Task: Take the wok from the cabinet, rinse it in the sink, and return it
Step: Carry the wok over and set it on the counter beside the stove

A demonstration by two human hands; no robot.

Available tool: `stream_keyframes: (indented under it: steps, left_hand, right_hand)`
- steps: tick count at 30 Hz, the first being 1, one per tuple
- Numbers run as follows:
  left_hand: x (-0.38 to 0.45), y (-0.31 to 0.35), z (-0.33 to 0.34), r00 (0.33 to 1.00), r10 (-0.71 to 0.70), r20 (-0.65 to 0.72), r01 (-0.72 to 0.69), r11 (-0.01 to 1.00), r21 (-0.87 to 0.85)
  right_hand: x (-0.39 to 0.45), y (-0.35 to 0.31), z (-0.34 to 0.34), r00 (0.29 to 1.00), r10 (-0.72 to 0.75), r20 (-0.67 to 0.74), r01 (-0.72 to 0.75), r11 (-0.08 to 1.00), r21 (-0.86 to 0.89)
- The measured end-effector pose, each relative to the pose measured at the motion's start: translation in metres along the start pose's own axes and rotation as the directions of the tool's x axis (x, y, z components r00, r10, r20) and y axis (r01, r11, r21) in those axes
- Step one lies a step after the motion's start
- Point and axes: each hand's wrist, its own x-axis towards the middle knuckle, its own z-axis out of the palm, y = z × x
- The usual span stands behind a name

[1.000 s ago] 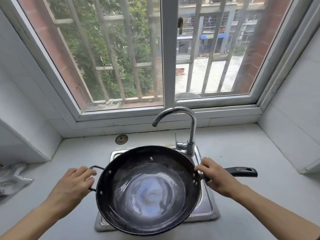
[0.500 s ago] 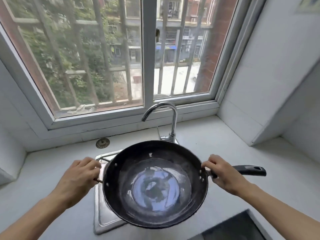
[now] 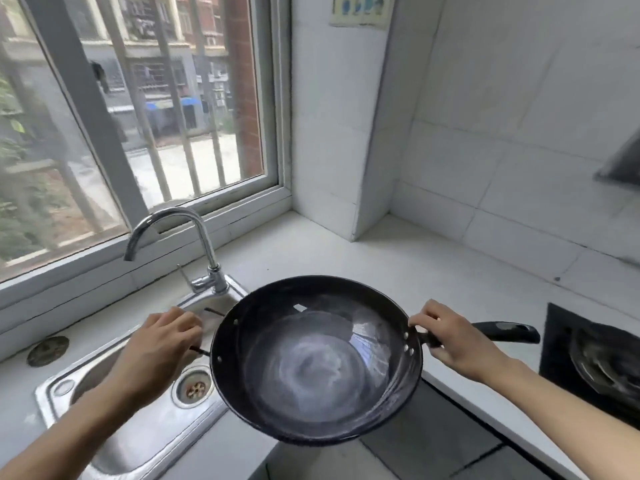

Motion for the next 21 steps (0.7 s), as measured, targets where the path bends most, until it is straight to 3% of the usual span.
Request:
stream_keyframes:
  steps: [6, 13, 21]
  left_hand:
    - [0.1, 0.09, -0.012, 0.973, 0.214, -0.08, -0.21, 0.976, 0.055]
    - [0.205, 0.231, -0.018, 0.91, 0.39, -0.14, -0.39, 0.92, 0.03]
    - [0.291, 0.352, -0.012, 0.744, 0.616, -0.26, -0.643, 0.765, -0.027]
  right_hand:
    - [-0.108, 0.067, -0.044, 0.977, 0.191, -0.096, -0.191, 0.981, 0.009]
    - [-0.241, 0.135, -0.089, 0.892, 0.399, -0.215, -0.409, 0.913, -0.003]
    - [-0.359, 0.148, -0.12, 0.742, 0.592, -0.315, -0.631, 0.775, -0.029]
